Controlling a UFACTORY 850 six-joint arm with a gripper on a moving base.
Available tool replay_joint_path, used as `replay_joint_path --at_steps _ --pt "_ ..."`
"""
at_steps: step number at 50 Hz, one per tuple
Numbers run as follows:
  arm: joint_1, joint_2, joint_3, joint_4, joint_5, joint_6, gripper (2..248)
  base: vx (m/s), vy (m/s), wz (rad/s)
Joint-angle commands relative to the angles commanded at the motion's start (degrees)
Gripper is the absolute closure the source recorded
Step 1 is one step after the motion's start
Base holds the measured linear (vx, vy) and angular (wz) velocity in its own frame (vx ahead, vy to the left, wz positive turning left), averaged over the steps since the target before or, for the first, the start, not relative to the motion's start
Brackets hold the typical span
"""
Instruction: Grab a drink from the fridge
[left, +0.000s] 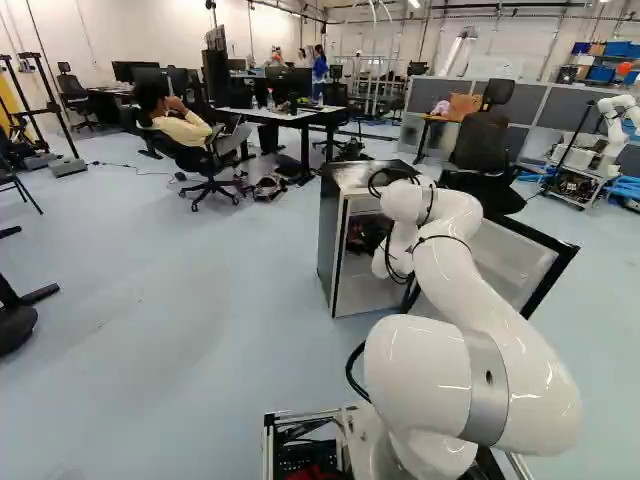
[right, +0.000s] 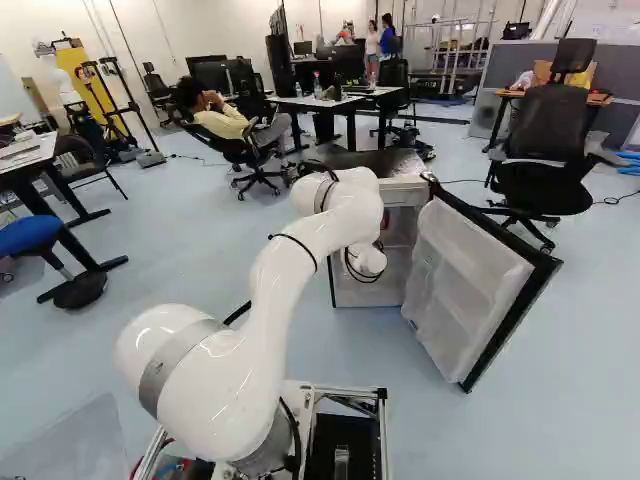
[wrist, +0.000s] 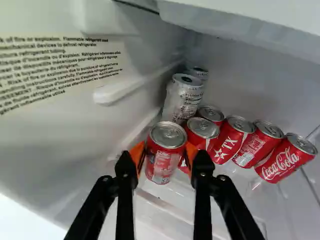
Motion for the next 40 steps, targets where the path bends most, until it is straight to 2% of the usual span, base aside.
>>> replay_joint_path --at_steps 1,5,6,24,40 --pt "0.0 0.0 0.0 0.0 0.0 0.0 140 0.0 0.0 0.0" --pt "0.0 0.0 0.0 0.0 0.0 0.0 140 0.0 0.0 0.0" --pt "0.0 0.0 0.0 0.0 0.0 0.0 159 0.0 0.0 0.0" --pt "-0.04 0.18 0.33 0.0 0.0 0.0 159 0.0 0.0 0.0" --pt "-0.56 2.82 5.38 0.0 0.0 0.0 159 0.0 0.0 0.0"
